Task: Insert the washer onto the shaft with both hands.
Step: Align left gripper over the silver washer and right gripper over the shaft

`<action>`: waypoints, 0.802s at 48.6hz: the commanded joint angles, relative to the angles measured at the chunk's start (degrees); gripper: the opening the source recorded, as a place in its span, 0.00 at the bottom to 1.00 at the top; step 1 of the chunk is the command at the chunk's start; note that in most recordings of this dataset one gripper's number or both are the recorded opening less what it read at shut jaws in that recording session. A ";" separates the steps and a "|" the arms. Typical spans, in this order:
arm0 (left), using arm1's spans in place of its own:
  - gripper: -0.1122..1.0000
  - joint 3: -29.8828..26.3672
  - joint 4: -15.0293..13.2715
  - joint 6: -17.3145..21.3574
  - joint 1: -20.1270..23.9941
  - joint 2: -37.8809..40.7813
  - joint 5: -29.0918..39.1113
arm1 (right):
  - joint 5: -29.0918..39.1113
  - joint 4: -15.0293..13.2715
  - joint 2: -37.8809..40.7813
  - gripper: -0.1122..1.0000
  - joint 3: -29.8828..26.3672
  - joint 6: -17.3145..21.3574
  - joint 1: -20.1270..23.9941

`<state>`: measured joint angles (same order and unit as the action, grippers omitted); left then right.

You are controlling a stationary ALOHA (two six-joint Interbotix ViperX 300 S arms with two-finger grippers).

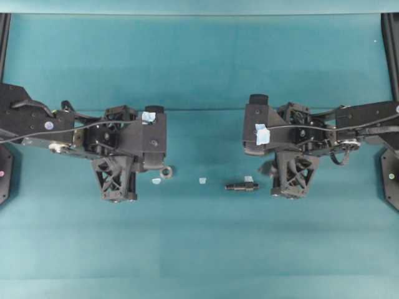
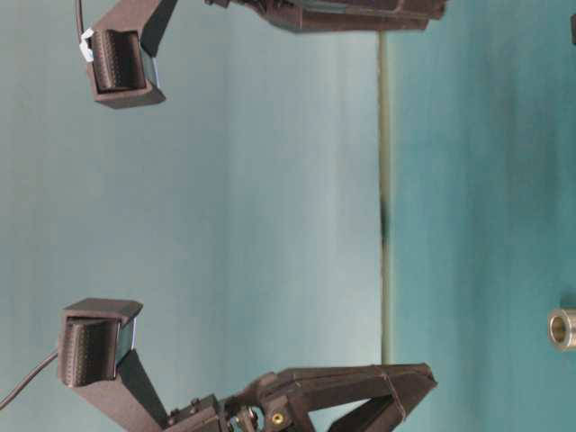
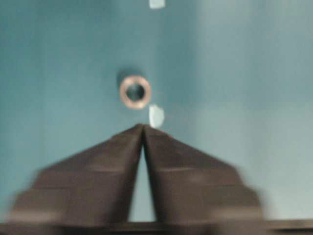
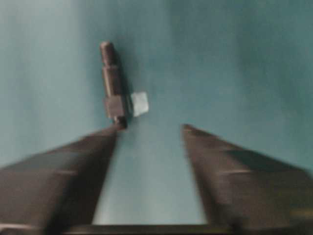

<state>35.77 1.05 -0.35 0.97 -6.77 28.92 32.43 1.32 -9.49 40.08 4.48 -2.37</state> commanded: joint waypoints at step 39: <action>0.90 1.49 0.18 0.35 0.97 7.91 -11.07 | -7.47 -3.87 5.36 0.87 0.26 0.18 1.76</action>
<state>37.88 1.14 -0.18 1.85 0.70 18.98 25.66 -2.46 -4.22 40.96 4.48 -1.05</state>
